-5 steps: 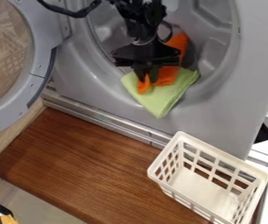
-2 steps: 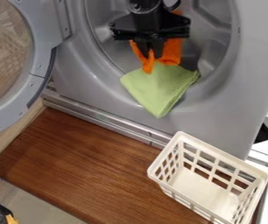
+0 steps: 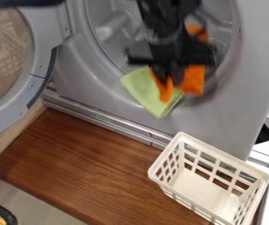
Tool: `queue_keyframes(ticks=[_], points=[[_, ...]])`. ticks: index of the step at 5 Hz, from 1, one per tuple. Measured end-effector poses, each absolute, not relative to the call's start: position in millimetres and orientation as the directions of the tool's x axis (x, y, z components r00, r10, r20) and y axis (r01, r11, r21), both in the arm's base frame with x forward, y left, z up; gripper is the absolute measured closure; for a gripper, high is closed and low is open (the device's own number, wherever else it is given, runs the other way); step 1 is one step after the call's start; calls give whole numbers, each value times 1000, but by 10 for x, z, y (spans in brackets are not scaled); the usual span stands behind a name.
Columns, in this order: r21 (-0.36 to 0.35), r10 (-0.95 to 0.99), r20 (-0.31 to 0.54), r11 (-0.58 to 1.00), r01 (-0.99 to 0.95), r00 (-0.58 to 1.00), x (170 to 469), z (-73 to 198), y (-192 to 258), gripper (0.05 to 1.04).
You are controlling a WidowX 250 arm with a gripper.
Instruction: Put the orange cloth inside the white plastic basket
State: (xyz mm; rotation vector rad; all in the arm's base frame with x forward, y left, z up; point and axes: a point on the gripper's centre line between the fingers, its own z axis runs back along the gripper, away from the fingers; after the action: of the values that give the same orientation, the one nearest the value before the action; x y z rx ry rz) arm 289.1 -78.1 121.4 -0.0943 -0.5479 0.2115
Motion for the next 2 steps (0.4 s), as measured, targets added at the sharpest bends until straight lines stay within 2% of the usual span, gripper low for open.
queue_keyframes(ticks=[1, 2], points=[[-153, 180, 467, 981, -121, 866, 2617, 1034, -1065, 980], [-160, 167, 462, 982, -103, 871, 2444, 850, -1151, 980]])
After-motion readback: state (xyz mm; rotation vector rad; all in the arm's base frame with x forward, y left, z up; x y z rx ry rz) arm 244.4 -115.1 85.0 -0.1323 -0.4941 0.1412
